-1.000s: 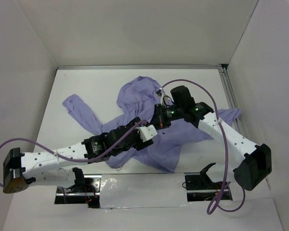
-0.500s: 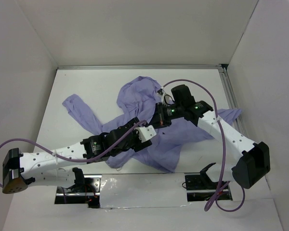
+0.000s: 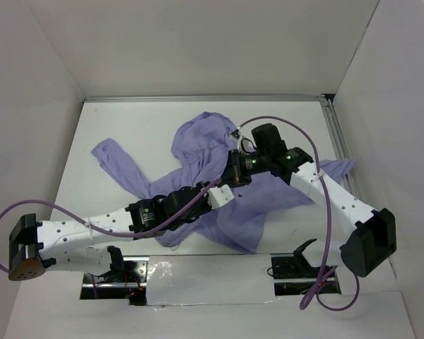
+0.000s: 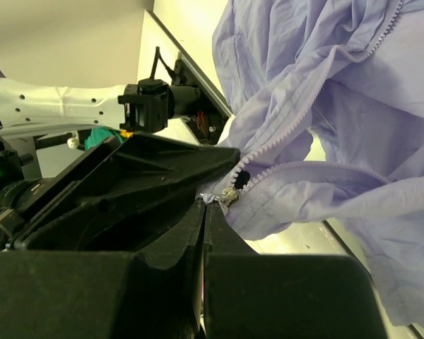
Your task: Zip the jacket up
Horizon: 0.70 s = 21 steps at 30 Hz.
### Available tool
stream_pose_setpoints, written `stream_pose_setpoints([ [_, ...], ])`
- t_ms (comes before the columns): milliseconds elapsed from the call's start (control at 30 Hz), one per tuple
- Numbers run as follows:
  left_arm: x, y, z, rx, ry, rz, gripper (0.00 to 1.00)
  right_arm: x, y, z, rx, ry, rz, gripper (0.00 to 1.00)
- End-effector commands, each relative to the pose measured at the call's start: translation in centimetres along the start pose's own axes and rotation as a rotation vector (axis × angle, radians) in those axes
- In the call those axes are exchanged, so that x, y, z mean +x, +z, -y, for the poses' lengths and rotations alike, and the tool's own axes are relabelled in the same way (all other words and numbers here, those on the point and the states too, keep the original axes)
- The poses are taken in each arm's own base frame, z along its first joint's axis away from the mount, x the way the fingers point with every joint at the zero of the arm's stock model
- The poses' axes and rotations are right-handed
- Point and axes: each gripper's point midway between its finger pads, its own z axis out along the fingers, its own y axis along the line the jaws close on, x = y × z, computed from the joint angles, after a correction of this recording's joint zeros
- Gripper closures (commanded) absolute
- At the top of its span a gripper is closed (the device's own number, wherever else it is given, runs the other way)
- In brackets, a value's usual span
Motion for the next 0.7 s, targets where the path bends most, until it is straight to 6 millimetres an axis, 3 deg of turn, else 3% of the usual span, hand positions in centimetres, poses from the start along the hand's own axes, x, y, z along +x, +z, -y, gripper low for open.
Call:
stream_pose_setpoints([
  [0,-3.6,-0.4,-1.0,-0.041,-0.031,0.106,0.69,-1.4,-0.5,-1.4,-0.029,-0.042,0.034,1.00],
  [133,-4.1,-1.0,-0.4,-0.002,-0.028,0.138,0.75,-2.4,-0.7,-0.5,0.004,-0.037,0.067,1.00],
  [267,-4.6,-1.7,-0.1,0.019,-0.020,0.171,1.00,-3.6,-0.9,-0.2,0.045,-0.054,0.109,1.00],
  [433,-5.4,-2.5,0.0,0.033,-0.007,0.236,1.00,-4.8,-1.0,1.9,0.119,-0.101,0.168,1.00],
  [467,-5.6,-2.8,0.1,0.047,-0.009,0.248,1.00,-5.2,-0.8,2.1,0.129,-0.179,0.189,1.00],
  [667,-7.8,-4.7,0.6,0.125,0.002,0.372,1.00,-3.9,1.0,2.5,0.083,-0.384,0.162,1.00],
])
